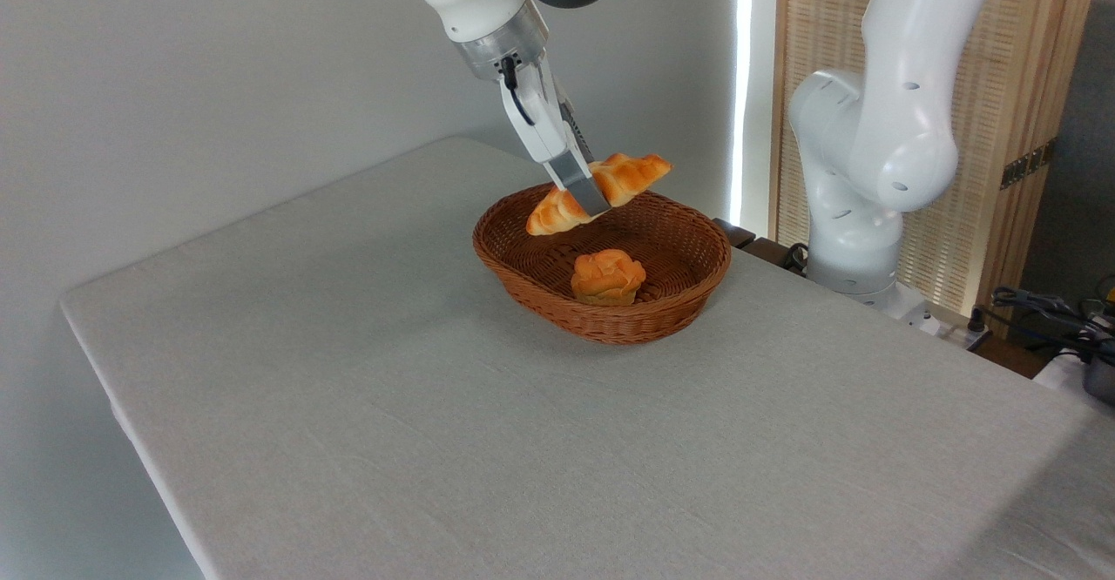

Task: Put bread into the basket
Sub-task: 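Lift the braided roll and carry it over the wicker basket, then lower the roll into the basket, open the gripper and raise it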

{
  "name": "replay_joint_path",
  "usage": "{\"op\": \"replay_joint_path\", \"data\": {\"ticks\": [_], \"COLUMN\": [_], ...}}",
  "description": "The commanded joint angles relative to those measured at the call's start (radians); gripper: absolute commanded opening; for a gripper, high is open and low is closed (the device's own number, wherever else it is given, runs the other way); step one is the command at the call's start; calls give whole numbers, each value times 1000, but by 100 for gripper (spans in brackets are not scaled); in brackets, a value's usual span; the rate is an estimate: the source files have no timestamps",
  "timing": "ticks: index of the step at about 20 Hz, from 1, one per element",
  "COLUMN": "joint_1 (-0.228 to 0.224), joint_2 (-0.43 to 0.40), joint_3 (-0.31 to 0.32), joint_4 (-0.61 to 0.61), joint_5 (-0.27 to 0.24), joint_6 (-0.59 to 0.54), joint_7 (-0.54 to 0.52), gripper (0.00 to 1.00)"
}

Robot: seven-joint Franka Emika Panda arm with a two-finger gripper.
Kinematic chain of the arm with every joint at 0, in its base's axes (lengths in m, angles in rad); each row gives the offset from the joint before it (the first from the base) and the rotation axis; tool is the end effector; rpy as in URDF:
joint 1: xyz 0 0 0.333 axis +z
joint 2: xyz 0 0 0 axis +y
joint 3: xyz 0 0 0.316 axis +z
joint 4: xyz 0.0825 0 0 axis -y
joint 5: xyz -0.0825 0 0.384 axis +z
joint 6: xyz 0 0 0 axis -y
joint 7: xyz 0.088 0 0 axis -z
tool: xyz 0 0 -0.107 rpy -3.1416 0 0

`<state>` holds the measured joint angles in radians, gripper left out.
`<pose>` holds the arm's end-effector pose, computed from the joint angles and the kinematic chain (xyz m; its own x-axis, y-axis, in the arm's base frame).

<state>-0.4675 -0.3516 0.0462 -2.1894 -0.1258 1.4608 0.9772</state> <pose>0.3629 -0.1768 0.5054 0.1568 -0.9833 -0.0921 -0.9068 -0.1803 0.3810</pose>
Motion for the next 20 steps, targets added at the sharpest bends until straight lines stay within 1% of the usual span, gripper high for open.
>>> {"op": "replay_joint_path", "data": {"ticks": [1, 5, 6, 9, 11, 13, 14, 16, 18, 20], "joint_1": [0, 0, 1, 7, 7, 7, 7, 7, 7, 9], "joint_2": [-1, 0, 0, -3, -4, -6, -7, -4, -3, 6], "joint_3": [14, 18, 23, 46, 79, 107, 124, 156, 184, 196], "joint_4": [6, 10, 13, 14, 16, 19, 39, 74, 77, 79], "joint_5": [-3, -2, 6, 29, 40, 92, 109, 112, 112, 114], "joint_6": [29, 49, 61, 172, 254, 285, 285, 308, 361, 380], "joint_7": [-8, -9, -8, -14, -17, -18, -23, -58, -101, -188], "gripper": [100, 100, 100, 100, 100, 100, 100, 100, 100, 100]}}
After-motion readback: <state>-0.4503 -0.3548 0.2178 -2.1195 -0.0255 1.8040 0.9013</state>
